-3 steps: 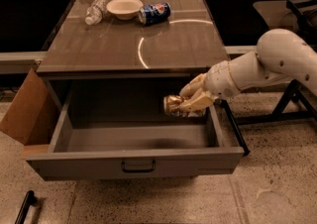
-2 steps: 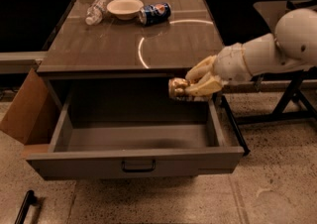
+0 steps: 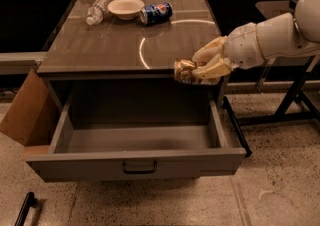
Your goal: Pick orange can from top drawer and place on counter
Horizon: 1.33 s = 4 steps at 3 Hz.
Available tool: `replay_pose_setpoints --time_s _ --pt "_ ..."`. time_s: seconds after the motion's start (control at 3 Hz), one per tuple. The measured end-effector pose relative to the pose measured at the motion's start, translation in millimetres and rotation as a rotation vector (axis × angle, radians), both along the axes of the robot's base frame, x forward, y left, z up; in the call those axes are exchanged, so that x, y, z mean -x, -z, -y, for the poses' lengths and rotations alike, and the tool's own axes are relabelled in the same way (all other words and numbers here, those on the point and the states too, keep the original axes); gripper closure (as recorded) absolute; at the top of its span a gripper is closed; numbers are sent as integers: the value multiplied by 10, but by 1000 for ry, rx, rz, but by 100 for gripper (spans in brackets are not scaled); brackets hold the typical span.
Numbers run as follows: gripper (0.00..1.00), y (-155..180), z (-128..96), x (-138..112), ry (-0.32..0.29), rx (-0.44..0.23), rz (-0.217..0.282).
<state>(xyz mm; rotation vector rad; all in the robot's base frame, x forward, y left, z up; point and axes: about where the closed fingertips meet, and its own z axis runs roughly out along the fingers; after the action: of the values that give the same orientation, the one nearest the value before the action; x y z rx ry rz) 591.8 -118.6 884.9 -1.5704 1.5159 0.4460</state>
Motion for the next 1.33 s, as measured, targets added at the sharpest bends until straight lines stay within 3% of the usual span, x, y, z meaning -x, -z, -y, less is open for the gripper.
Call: replay_pose_setpoints --time_s 0.33,0.67,1.33 --pt "100 -15 -12 -55 9 -24 0" --pt "100 -120 -46 -375 32 -84 23" --pt "100 -201 -168 -1025 124 -112 55"
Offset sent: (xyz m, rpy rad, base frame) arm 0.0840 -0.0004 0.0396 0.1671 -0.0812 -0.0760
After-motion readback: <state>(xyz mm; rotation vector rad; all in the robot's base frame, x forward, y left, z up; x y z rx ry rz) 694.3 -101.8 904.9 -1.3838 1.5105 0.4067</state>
